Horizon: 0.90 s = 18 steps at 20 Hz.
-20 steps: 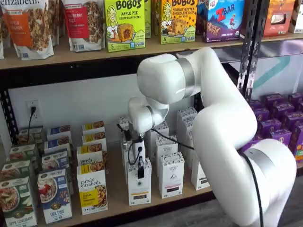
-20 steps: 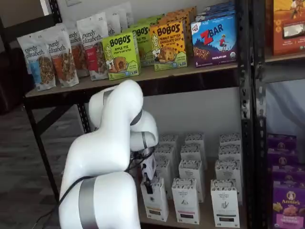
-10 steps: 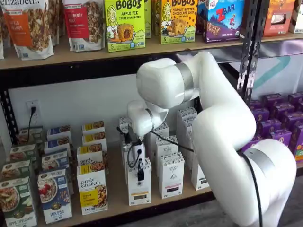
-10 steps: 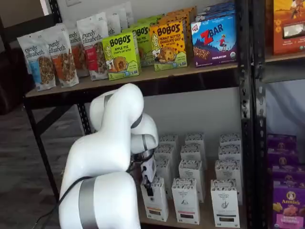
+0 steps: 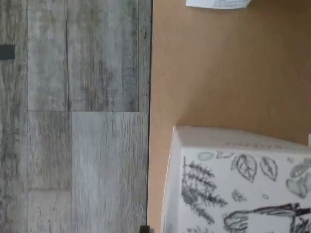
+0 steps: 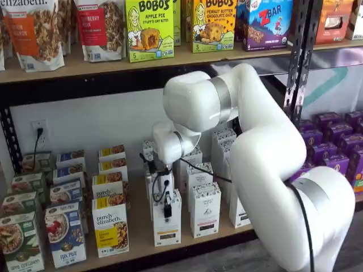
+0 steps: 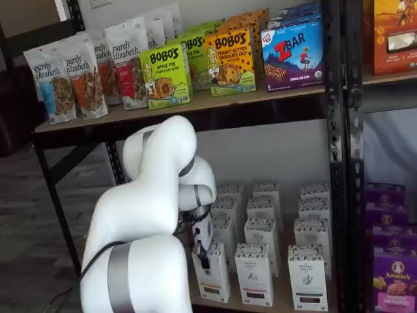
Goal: Pick up the white box with a yellow strip in the middle, on the bottom shelf, the fourth box from the left
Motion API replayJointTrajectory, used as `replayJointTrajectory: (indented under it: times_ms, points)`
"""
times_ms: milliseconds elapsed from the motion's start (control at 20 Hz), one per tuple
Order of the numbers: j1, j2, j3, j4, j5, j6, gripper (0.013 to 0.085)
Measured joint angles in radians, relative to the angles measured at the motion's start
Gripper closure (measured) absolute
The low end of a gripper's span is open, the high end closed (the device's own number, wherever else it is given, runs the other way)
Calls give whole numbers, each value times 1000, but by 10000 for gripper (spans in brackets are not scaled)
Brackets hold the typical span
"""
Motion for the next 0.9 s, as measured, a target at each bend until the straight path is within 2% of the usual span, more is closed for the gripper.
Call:
replayJointTrajectory:
  times_ms: [150,250,300,400,900]
  points:
    - [2,3,-1,3,-5,0,290]
    - [2,4,-1,8,-5,-5,370]
    - [2,2,1,10,-5,-6,370]
    - [0,-3,7,10,-3,-8,450]
    - [-9,-60,95,-24,-37,12,450]
